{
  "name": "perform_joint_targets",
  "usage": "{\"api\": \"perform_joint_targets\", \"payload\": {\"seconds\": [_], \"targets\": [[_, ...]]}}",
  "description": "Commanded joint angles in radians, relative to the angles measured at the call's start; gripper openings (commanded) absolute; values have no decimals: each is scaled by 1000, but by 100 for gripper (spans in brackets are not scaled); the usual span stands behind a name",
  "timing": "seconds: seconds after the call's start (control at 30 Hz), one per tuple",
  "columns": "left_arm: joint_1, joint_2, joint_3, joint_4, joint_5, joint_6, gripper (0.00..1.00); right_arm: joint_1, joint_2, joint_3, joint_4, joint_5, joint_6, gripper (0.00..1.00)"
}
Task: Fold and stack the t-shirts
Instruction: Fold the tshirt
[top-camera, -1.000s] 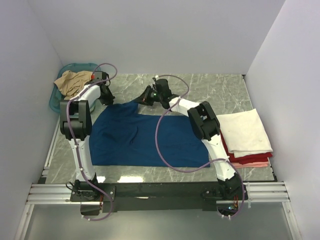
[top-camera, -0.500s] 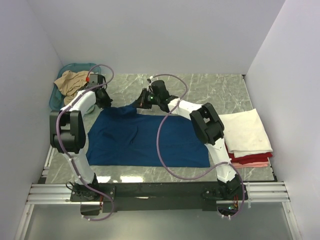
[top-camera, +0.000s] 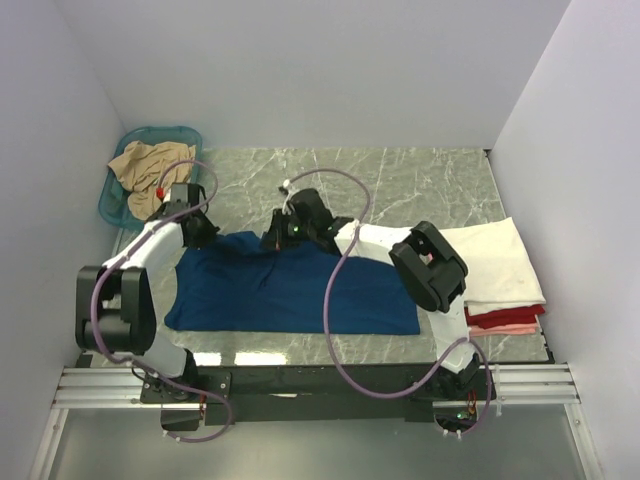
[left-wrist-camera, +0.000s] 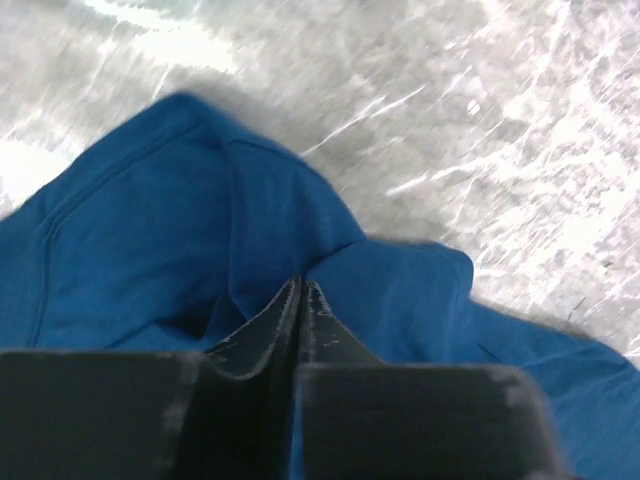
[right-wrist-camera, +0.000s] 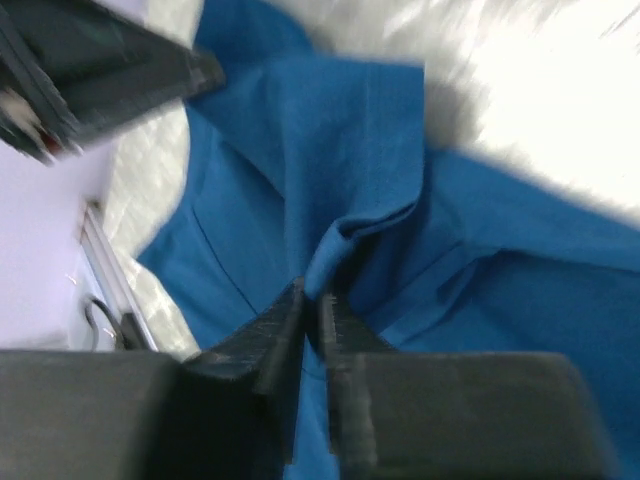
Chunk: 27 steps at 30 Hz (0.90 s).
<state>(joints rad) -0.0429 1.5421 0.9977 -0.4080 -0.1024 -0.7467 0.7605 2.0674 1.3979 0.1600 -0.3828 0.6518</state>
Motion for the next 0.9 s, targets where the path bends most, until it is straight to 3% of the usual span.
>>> {"api": "perform_joint_targets", "payload": {"seconds": [0.0,0.03,0.13,0.23,0.33,0.47,0.6,0.87], "targets": [[-3,-104,-91,75,-40,-71,12,34,-55,-49,35,38,-67,21],[-2,-121,-109,86,-43,-80,21,36,-72,-88,44,39,-70,25],[-2,-172,-156,107,-43,-82,38,42,-114,-150,67,41,-92,39],[-2,-212,-171,104,-34,-82,47,42,-154,-195,62,65,-119,48],[-2,-235,-165,103,-28,-85,51,43,-188,-232,65,73,-127,48],[-23,-163,-43,72,-45,-62,52,43,-217,-244,73,97,-109,48],[-139,18,125,-41,-198,-20,56,28,-240,-243,41,142,-84,48],[-280,258,340,-170,-328,35,60,-47,-375,-341,-42,222,-52,48]]}}
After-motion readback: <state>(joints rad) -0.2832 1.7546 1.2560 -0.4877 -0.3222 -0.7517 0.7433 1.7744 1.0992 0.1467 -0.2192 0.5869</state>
